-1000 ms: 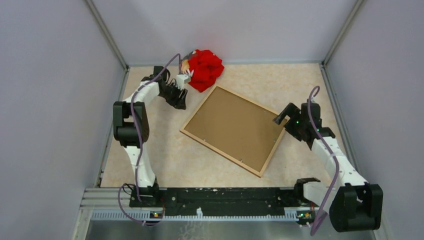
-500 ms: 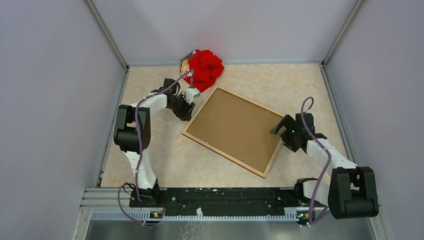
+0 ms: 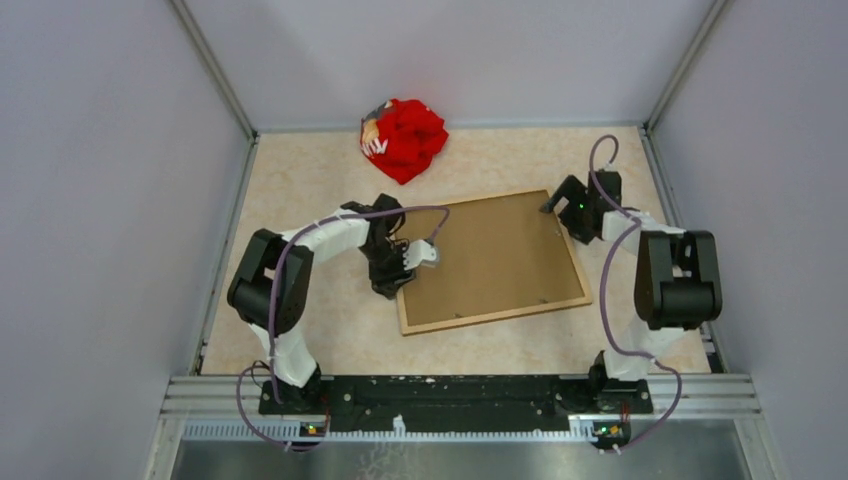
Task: Put the photo into the frame
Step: Adjust the photo frame at the center of the board.
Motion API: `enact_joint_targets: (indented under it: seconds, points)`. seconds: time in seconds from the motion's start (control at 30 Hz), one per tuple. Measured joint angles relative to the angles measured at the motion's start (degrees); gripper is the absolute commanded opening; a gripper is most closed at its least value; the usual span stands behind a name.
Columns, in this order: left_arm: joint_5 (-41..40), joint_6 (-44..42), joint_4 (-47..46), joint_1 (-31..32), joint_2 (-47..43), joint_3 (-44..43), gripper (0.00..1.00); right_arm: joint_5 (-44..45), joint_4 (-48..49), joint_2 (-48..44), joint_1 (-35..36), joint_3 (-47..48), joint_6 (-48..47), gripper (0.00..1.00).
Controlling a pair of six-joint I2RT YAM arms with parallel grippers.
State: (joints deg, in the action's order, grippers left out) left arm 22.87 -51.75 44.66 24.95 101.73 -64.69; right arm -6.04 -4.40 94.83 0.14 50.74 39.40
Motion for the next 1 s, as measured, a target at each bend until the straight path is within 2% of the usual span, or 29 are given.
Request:
enact_joint_targets:
  seconds: [0.13, 0.33, 0.53, 0.63, 0.7, 0.77, 0.83, 0.9, 1.0]
  points:
    - [2.4, -1.5, 7.2, 5.9, -0.3, 0.7, 0.52, -3.2, 3.1, 6.6, 0.3, 6.3, -0.5, 0.99]
    - [7.6, -1.9, 14.5, 12.4, 1.0, 0.7, 0.56, -4.8, 1.6, 14.3, 4.8, 16.5, -2.9, 0.99]
    - [13.8, -2.0, 22.1, 13.4, 3.9, -3.1, 0.69, -5.4, -2.4, 19.0, 8.6, 24.8, -5.3, 0.99]
    - [17.8, -4.4, 24.8, 8.9, 3.9, -10.0, 0.71, -5.2, -5.1, 18.6, 9.0, 26.1, -5.9, 0.99]
    - [20.0, -5.9, 25.7, 3.7, 3.9, -15.5, 0.71, -5.1, -6.0, 17.5, 9.2, 26.2, -6.0, 0.99]
    - [21.5, -6.7, 25.8, -3.5, 3.9, -21.6, 0.67, -5.4, -6.6, 15.4, 9.6, 25.7, -5.9, 0.99]
    - [21.7, -4.8, 24.0, -9.6, 4.3, -25.7, 0.61, -5.5, -6.3, 11.9, 10.6, 23.9, -5.9, 0.99]
    - [21.3, -0.5, 20.3, -14.9, 6.1, -28.6, 0.59, -5.6, -5.6, 7.6, 12.3, 21.1, -5.7, 0.99]
    - [21.3, 4.7, 16.5, -18.3, 12.0, -31.5, 0.59, -5.7, -3.9, 2.3, 16.8, 16.6, -4.5, 0.98]
